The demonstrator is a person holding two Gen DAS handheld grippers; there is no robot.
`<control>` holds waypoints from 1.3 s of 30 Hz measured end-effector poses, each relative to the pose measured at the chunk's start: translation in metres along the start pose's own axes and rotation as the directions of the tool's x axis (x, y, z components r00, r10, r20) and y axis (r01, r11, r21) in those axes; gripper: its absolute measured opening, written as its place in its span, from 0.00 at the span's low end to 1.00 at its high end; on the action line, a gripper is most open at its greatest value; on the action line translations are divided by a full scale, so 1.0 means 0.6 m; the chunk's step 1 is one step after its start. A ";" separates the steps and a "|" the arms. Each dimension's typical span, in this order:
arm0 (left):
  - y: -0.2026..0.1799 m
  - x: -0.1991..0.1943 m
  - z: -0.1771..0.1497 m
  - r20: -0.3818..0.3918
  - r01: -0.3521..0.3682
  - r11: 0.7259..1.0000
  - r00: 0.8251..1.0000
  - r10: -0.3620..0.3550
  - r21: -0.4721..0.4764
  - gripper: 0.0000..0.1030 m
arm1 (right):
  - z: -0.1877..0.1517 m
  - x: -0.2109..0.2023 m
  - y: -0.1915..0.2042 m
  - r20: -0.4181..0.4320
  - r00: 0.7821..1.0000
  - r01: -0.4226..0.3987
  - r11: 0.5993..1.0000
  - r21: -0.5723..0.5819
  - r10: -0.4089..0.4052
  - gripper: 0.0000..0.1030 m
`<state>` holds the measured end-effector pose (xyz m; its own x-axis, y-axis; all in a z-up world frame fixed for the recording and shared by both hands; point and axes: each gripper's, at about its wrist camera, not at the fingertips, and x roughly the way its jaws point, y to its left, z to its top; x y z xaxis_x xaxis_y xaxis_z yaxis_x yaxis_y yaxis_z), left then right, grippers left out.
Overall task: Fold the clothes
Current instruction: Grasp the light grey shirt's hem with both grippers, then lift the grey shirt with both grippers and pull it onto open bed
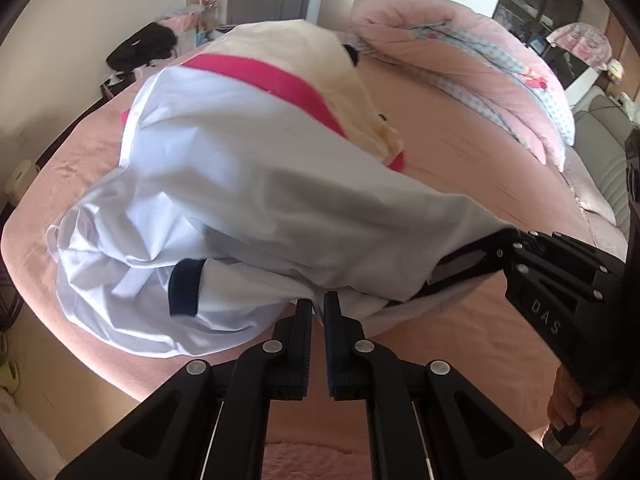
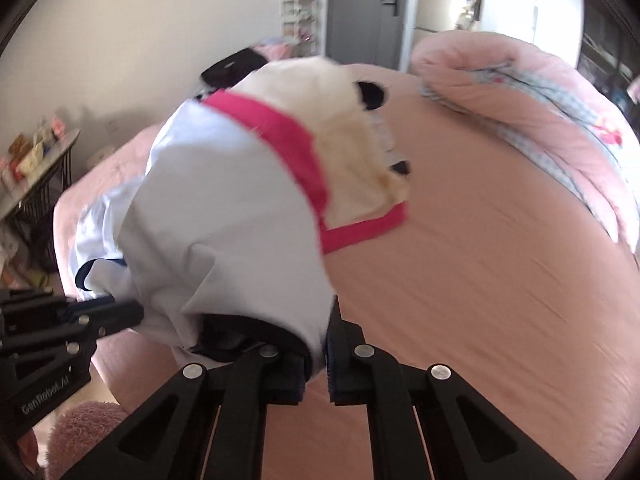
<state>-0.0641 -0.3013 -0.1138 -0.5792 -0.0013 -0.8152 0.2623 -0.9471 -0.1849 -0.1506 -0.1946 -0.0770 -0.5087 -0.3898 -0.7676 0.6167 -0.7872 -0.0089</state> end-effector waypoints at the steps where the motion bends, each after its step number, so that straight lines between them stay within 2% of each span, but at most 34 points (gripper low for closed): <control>1: -0.017 -0.008 0.001 0.007 0.014 1.000 1.000 -0.015 0.022 0.04 | 0.007 -0.012 -0.018 0.007 1.000 0.002 1.000 0.025 -0.002 0.04; 4: -0.065 -0.016 0.001 0.008 0.036 0.997 0.999 -0.037 0.073 0.04 | 0.008 -0.038 -0.067 0.013 1.000 0.025 0.997 0.069 -0.026 0.03; 12: -0.210 -0.048 -0.049 -0.040 0.157 0.968 0.988 -0.152 0.195 0.04 | -0.055 -0.139 -0.188 0.081 0.984 0.139 0.971 0.197 -0.158 0.03; 14: -0.257 -0.052 -0.062 -0.064 0.202 0.951 0.979 -0.192 0.233 0.04 | -0.070 -0.188 -0.221 0.101 0.983 0.130 0.964 0.233 -0.157 0.03; 20: -0.446 -0.030 -0.086 -0.132 0.313 0.876 0.950 -0.284 0.366 0.04 | -0.140 -0.352 -0.315 0.161 0.948 0.225 0.935 0.276 -0.275 0.03; 24: -0.544 -0.047 -0.096 -0.136 0.364 0.825 0.931 -0.340 0.432 0.04 | -0.201 -0.441 -0.396 0.150 0.930 0.252 0.880 0.402 -0.335 0.03; 26: -0.579 -0.050 -0.096 -0.124 0.369 0.816 0.928 -0.352 0.445 0.04 | -0.228 -0.481 -0.429 0.153 0.926 0.247 0.860 0.446 -0.345 0.03; 28: -0.598 -0.045 -0.099 -0.130 0.371 0.820 0.927 -0.351 0.436 0.04 | -0.256 -0.499 -0.451 0.145 0.920 0.264 0.848 0.459 -0.365 0.03; 29: -0.604 -0.043 -0.104 -0.141 0.369 0.825 0.929 -0.342 0.428 0.04 | -0.273 -0.494 -0.461 0.124 0.920 0.279 0.842 0.462 -0.373 0.03; 31: -0.609 -0.035 -0.117 -0.169 0.365 0.832 0.931 -0.323 0.418 0.05 | -0.310 -0.466 -0.481 0.044 0.942 0.273 0.834 0.480 -0.333 0.03; 33: -0.613 -0.025 -0.134 -0.212 0.382 0.822 0.923 -0.320 0.423 0.05 | -0.349 -0.434 -0.500 -0.006 0.963 0.231 0.819 0.526 -0.269 0.03; 35: -0.618 -0.017 -0.154 -0.262 0.412 0.805 0.909 -0.325 0.428 0.07 | -0.376 -0.410 -0.505 -0.026 0.975 0.198 0.813 0.548 -0.220 0.04; 36: -0.625 -0.012 -0.165 -0.280 0.425 0.796 0.902 -0.330 0.432 0.12 | -0.382 -0.402 -0.503 -0.022 0.978 0.185 0.813 0.552 -0.207 0.04; 38: -0.638 -0.003 -0.187 -0.317 0.452 0.777 0.886 -0.338 0.437 0.35 | -0.386 -0.396 -0.502 -0.009 0.981 0.164 0.818 0.551 -0.192 0.04; 39: -0.643 0.000 -0.200 -0.336 0.471 0.766 0.876 -0.346 0.438 0.58 | -0.387 -0.396 -0.502 0.000 0.982 0.156 0.820 0.551 -0.188 0.04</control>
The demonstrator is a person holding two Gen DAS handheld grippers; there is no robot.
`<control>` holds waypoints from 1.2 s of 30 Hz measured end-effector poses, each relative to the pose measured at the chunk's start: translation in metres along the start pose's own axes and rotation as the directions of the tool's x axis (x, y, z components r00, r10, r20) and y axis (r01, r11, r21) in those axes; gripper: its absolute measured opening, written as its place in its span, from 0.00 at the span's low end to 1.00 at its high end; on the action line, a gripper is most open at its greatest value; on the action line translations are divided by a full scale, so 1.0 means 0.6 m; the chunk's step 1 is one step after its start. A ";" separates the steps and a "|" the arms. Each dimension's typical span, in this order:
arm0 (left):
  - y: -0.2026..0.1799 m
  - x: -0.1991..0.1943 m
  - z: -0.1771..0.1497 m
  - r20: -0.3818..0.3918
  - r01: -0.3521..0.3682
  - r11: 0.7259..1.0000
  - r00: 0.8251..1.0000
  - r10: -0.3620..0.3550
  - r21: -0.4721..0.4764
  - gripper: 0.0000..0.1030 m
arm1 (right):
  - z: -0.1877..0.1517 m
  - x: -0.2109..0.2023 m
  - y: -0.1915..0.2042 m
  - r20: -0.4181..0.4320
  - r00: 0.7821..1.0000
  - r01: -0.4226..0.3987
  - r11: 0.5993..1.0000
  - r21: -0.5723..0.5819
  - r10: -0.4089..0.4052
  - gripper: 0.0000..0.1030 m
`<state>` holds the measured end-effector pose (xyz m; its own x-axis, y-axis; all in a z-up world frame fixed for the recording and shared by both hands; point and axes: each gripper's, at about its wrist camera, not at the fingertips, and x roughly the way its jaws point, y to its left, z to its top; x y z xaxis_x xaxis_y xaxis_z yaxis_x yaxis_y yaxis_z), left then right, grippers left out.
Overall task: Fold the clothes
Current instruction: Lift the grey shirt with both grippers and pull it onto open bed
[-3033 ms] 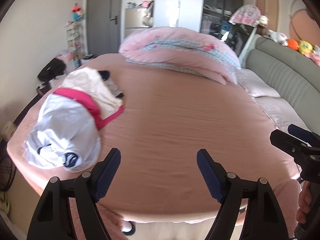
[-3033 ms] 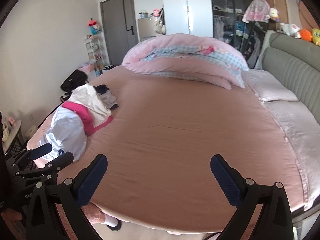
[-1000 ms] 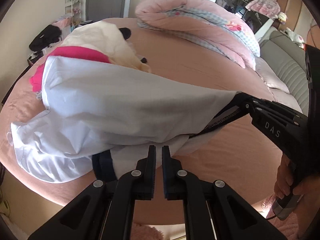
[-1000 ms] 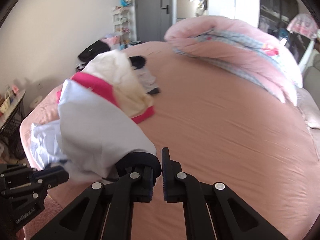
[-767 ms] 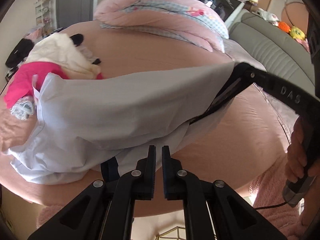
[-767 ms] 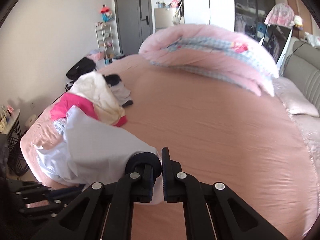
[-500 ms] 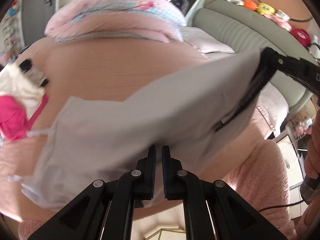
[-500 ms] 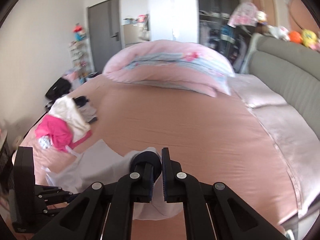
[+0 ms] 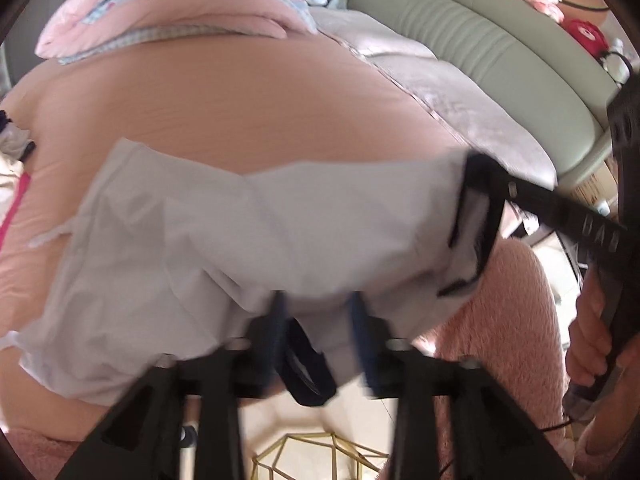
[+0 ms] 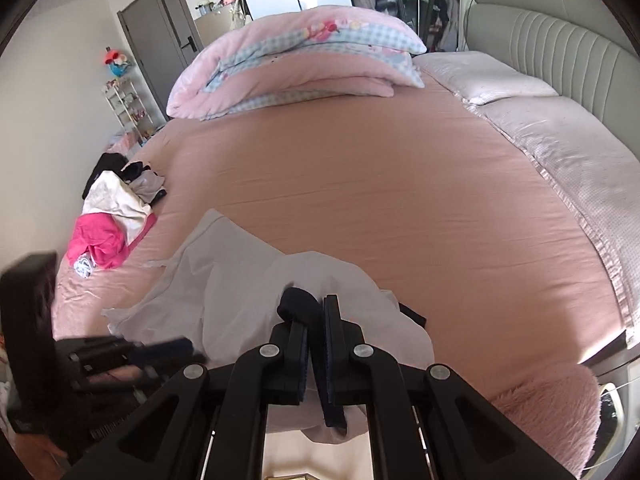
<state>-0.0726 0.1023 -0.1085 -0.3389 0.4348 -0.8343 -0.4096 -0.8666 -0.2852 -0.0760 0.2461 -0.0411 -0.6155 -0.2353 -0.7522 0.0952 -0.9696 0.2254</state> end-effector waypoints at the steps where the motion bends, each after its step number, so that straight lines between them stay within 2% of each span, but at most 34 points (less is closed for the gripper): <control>1: -0.007 0.008 -0.006 -0.012 0.030 1.000 0.999 -0.030 0.007 0.63 | 0.002 -0.002 -0.001 0.007 1.000 -0.005 1.000 -0.001 0.005 0.04; 4: -0.033 0.030 -0.017 -0.035 0.068 0.996 0.997 -0.066 0.050 0.63 | -0.003 0.003 -0.010 0.012 1.000 -0.009 1.000 0.016 0.009 0.04; 6: -0.051 0.053 -0.027 -0.051 0.030 0.994 0.998 -0.025 0.109 0.63 | -0.007 0.008 -0.020 0.003 1.000 -0.015 0.999 0.038 0.015 0.05; 7: -0.059 0.068 -0.033 -0.066 0.008 0.990 0.998 0.001 0.139 0.59 | -0.010 0.013 -0.026 -0.005 1.000 -0.021 0.998 0.054 0.022 0.05; 8: -0.066 0.084 -0.040 -0.081 -0.015 0.985 0.996 0.029 0.169 0.50 | -0.013 0.016 -0.032 -0.010 1.000 -0.026 0.997 0.071 0.027 0.06; 9: -0.071 0.100 -0.048 -0.102 -0.048 0.979 0.992 0.070 0.198 0.21 | -0.015 0.019 -0.038 -0.016 0.999 -0.031 0.996 0.085 0.032 0.06; 10: -0.073 0.114 -0.055 -0.116 -0.091 0.972 0.986 0.118 0.219 0.06 | -0.017 0.020 -0.042 -0.023 0.999 -0.030 0.996 0.089 0.032 0.06; 12: -0.061 0.120 -0.063 -0.112 -0.145 0.969 0.979 0.170 0.201 0.05 | -0.020 0.023 -0.049 -0.037 0.999 -0.028 0.995 0.098 0.032 0.07; 14: -0.029 0.100 -0.058 -0.084 -0.161 0.981 0.982 0.170 0.107 0.03 | -0.027 0.028 -0.052 -0.057 0.998 -0.014 0.995 0.096 0.019 0.07; 16: 0.006 0.063 -0.047 -0.017 -0.221 0.975 0.975 0.221 0.037 0.03 | -0.037 0.039 -0.055 -0.080 0.997 -0.004 0.995 0.100 0.012 0.16; 17: 0.022 0.043 -0.043 0.012 -0.273 0.962 0.962 0.272 0.020 0.03 | -0.042 0.046 -0.055 -0.096 0.995 -0.001 0.995 0.101 0.011 0.20; 18: 0.036 0.024 -0.039 0.038 -0.339 0.941 0.940 0.339 0.011 0.03 | -0.047 0.054 -0.054 -0.119 0.993 0.002 0.995 0.099 0.010 0.27; 19: 0.050 0.004 -0.036 0.061 -0.399 0.917 0.915 0.398 -0.002 0.03 | -0.054 0.064 -0.051 -0.145 0.989 0.005 0.996 0.091 0.008 0.29; 21: 0.080 -0.035 -0.036 0.093 -0.469 0.882 0.877 0.472 -0.051 0.03 | -0.066 0.082 -0.037 -0.192 0.981 -0.002 0.998 0.059 0.014 0.29; 23: 0.113 -0.070 -0.039 0.103 -0.509 0.852 0.847 0.521 -0.119 0.03 | -0.076 0.097 -0.020 -0.229 0.973 -0.014 1.000 0.023 0.019 0.29; 26: 0.146 -0.089 -0.036 0.094 -0.567 0.798 0.800 0.593 -0.207 0.03 | -0.088 0.111 0.007 -0.256 0.966 -0.033 0.999 -0.033 0.024 0.29; 28: 0.172 -0.093 -0.048 0.064 -0.589 0.773 0.784 0.617 -0.234 0.03 | -0.095 0.119 0.017 -0.269 0.963 -0.045 0.998 -0.043 0.032 0.30; 29: 0.174 -0.090 -0.053 0.050 -0.590 0.769 0.785 0.618 -0.247 0.04 | -0.098 0.123 0.020 -0.275 0.961 -0.049 0.998 -0.045 0.035 0.31; 32: 0.182 -0.097 -0.068 0.017 -0.566 0.779 0.806 0.591 -0.269 0.06 | -0.113 0.135 0.023 -0.301 0.954 -0.026 0.998 -0.053 0.009 0.32; 35: 0.153 -0.126 -0.069 0.089 -0.527 0.814 0.823 0.561 -0.245 0.10 | -0.124 0.129 0.021 -0.292 0.956 -0.037 0.998 -0.050 0.021 0.32; 36: 0.143 -0.136 -0.069 0.115 -0.511 0.827 0.830 0.545 -0.233 0.24 | -0.124 0.122 0.021 -0.274 0.961 -0.053 0.998 -0.043 0.039 0.32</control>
<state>-0.0448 -0.0178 -0.0842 -0.6020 -0.0831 -0.7942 0.0319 -0.9963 0.0800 -0.0616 0.2118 -0.1392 -0.3732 -0.2826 -0.8836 0.1614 -0.9577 0.2381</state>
